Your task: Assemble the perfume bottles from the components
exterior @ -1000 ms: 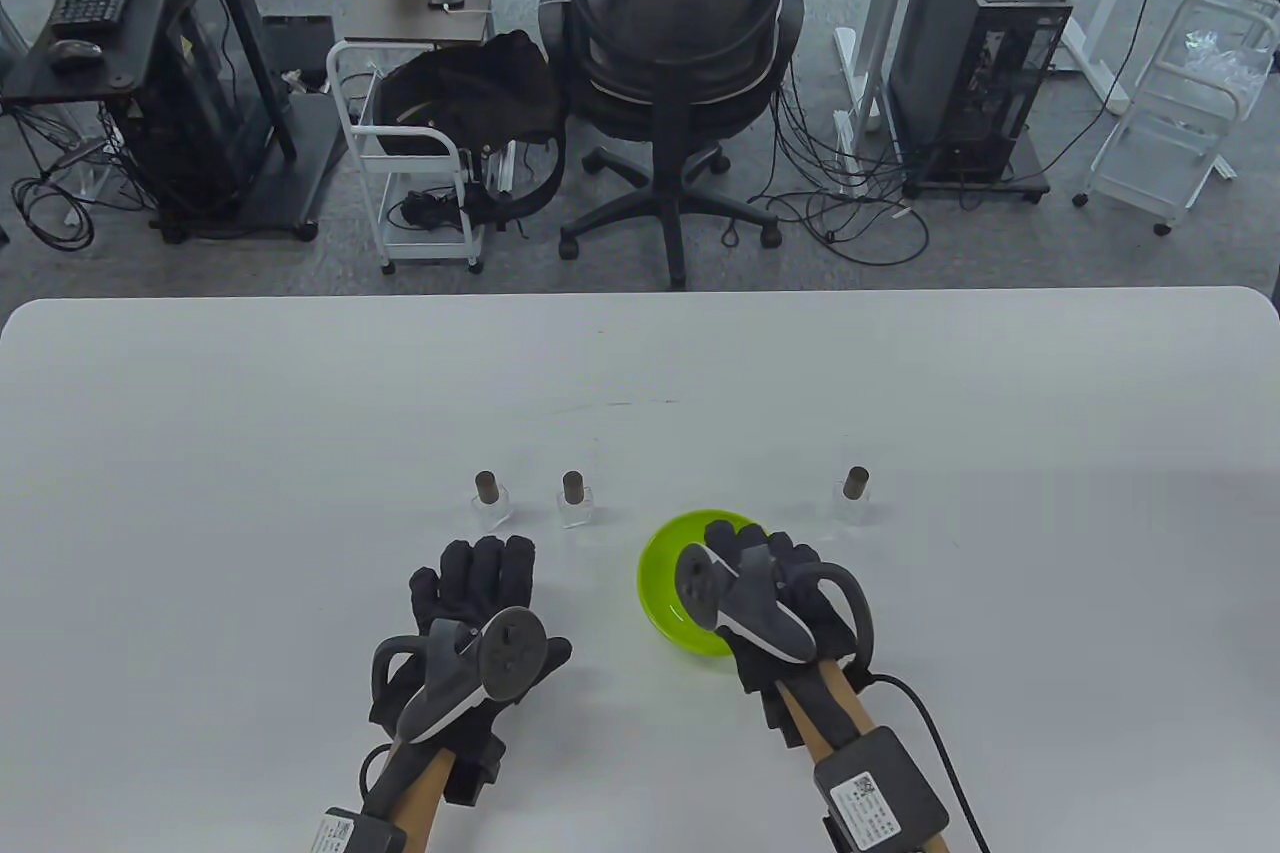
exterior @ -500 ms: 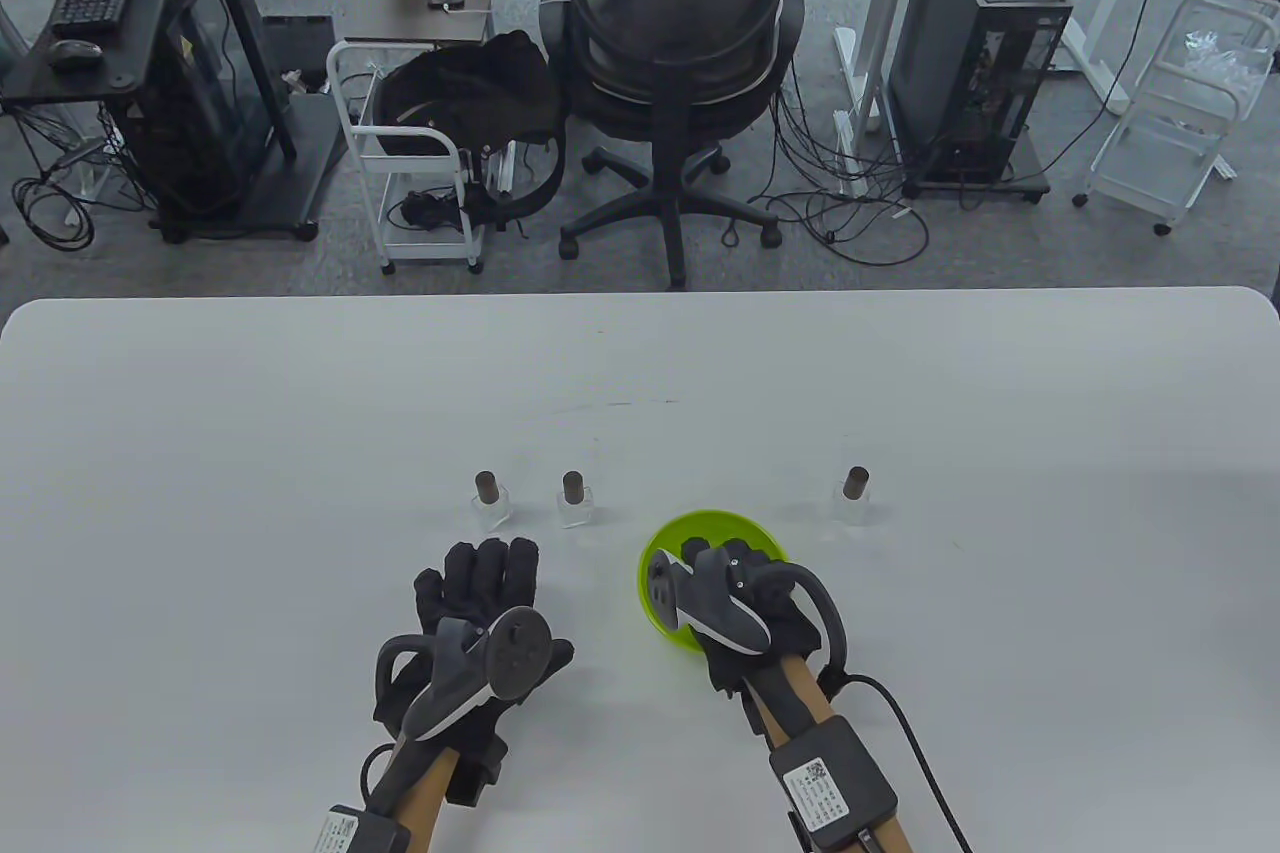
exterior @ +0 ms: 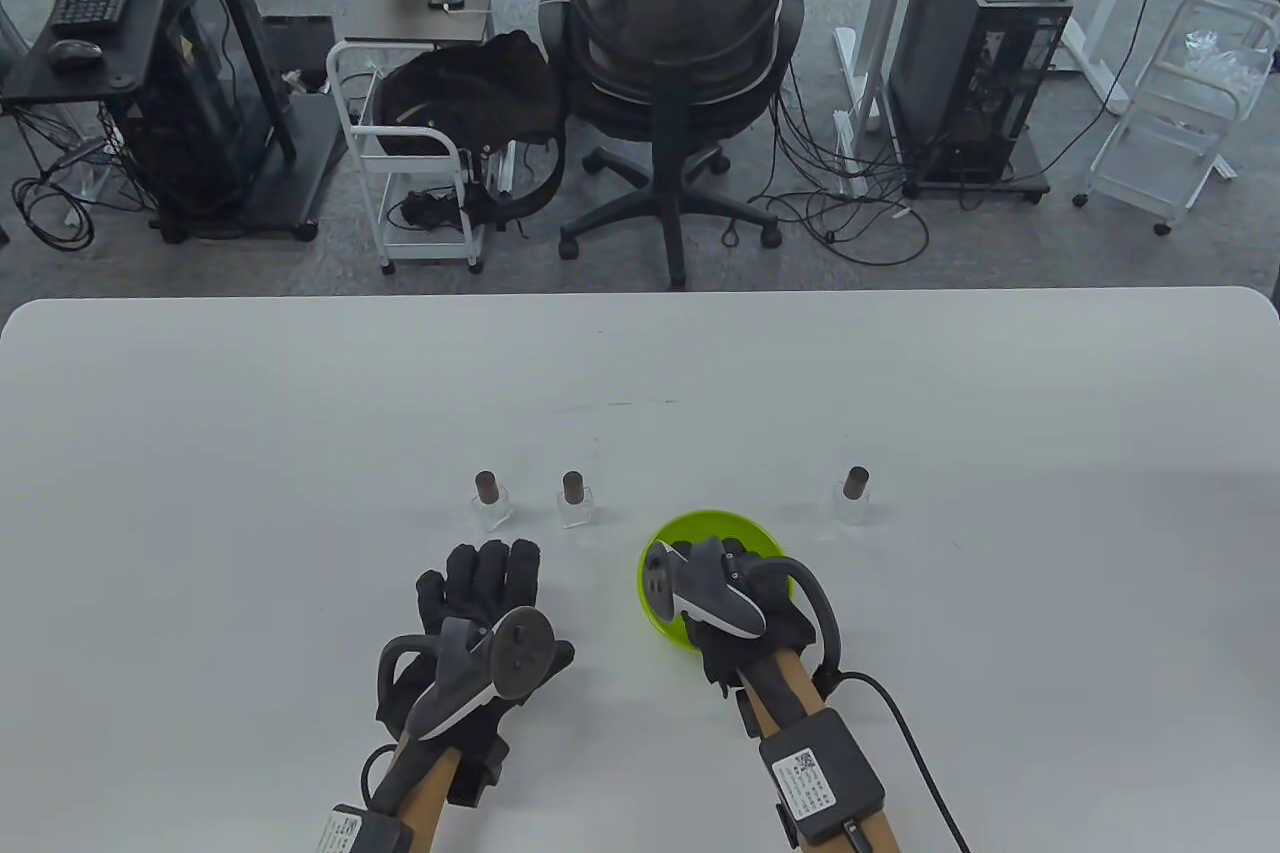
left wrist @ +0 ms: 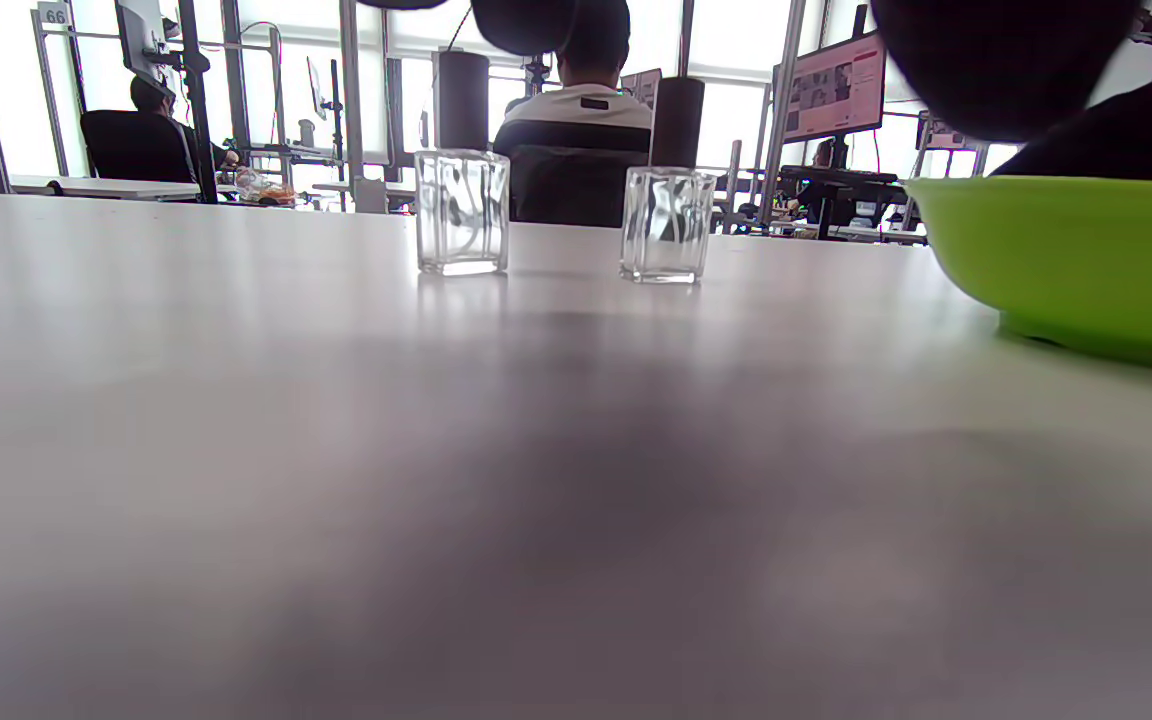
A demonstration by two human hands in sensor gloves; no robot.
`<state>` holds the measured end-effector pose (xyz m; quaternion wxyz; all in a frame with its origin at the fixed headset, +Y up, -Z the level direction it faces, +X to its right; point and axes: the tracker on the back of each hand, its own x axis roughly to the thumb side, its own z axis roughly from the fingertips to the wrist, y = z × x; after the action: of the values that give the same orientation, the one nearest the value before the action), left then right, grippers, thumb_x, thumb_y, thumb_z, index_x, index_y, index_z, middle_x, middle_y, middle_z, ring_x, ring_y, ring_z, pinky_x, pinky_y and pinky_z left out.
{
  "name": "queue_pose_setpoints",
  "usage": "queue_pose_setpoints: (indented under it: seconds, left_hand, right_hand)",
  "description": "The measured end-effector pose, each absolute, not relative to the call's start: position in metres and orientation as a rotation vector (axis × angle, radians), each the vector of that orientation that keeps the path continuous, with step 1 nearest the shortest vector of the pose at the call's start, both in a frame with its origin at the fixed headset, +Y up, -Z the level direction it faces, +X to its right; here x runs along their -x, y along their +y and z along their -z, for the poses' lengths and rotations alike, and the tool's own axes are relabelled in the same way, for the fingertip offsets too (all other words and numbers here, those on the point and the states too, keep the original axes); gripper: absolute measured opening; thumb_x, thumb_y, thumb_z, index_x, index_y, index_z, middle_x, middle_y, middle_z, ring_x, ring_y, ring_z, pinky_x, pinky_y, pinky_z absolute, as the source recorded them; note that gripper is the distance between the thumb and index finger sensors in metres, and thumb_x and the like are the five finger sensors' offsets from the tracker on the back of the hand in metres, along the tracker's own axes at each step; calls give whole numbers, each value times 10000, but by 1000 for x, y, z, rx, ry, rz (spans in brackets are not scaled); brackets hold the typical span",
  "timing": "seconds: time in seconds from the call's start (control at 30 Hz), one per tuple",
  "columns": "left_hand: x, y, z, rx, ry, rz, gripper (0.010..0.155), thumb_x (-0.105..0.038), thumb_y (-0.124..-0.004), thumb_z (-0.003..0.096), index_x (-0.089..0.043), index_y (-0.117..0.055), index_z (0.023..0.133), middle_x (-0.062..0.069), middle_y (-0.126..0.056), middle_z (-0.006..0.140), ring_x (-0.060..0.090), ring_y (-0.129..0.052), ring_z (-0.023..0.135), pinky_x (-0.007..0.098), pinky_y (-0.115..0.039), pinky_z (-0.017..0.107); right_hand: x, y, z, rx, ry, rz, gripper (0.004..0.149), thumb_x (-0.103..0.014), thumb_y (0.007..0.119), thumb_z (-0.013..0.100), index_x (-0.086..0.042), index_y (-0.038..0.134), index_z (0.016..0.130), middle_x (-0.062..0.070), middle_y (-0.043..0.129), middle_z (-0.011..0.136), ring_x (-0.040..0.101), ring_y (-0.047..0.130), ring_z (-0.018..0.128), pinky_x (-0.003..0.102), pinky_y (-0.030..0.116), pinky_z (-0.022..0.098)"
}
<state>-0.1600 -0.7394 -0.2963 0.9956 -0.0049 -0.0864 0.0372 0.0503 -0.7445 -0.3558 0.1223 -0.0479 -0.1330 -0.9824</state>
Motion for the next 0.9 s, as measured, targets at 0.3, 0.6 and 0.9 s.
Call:
queue_pose_setpoints:
  seconds: [0.3, 0.6, 0.9]
  left_hand:
    - [161, -739, 296, 15, -168, -77, 1029, -693, -668, 433, -177, -188, 1182, 199, -357, 1249, 531, -370, 1133, 712, -327, 811]
    - [162, -739, 296, 14, -169, -85, 1025, -691, -667, 434, -178, -189, 1181, 200, -358, 1248, 527, -374, 1134, 712, -328, 811]
    - [164, -739, 297, 14, -168, -95, 1022, -689, -669, 435, -180, -192, 1181, 193, -361, 1249, 524, -375, 1135, 711, -328, 813]
  right_hand:
    - [-53, -743, 361, 142, -395, 2874, 638, -525, 741, 518, -469, 450, 1083, 131, 705, 1106, 284, 899, 793, 506, 751, 686]
    - [-52, -747, 363, 233, -359, 2838, 634, -596, 734, 519, -432, 441, 1057, 25, 718, 1095, 276, 910, 747, 498, 746, 680]
    - [-57, -744, 361, 302, -265, 2876, 723, -563, 780, 505, -341, 407, 1082, -1, 706, 1085, 214, 896, 740, 457, 750, 685]
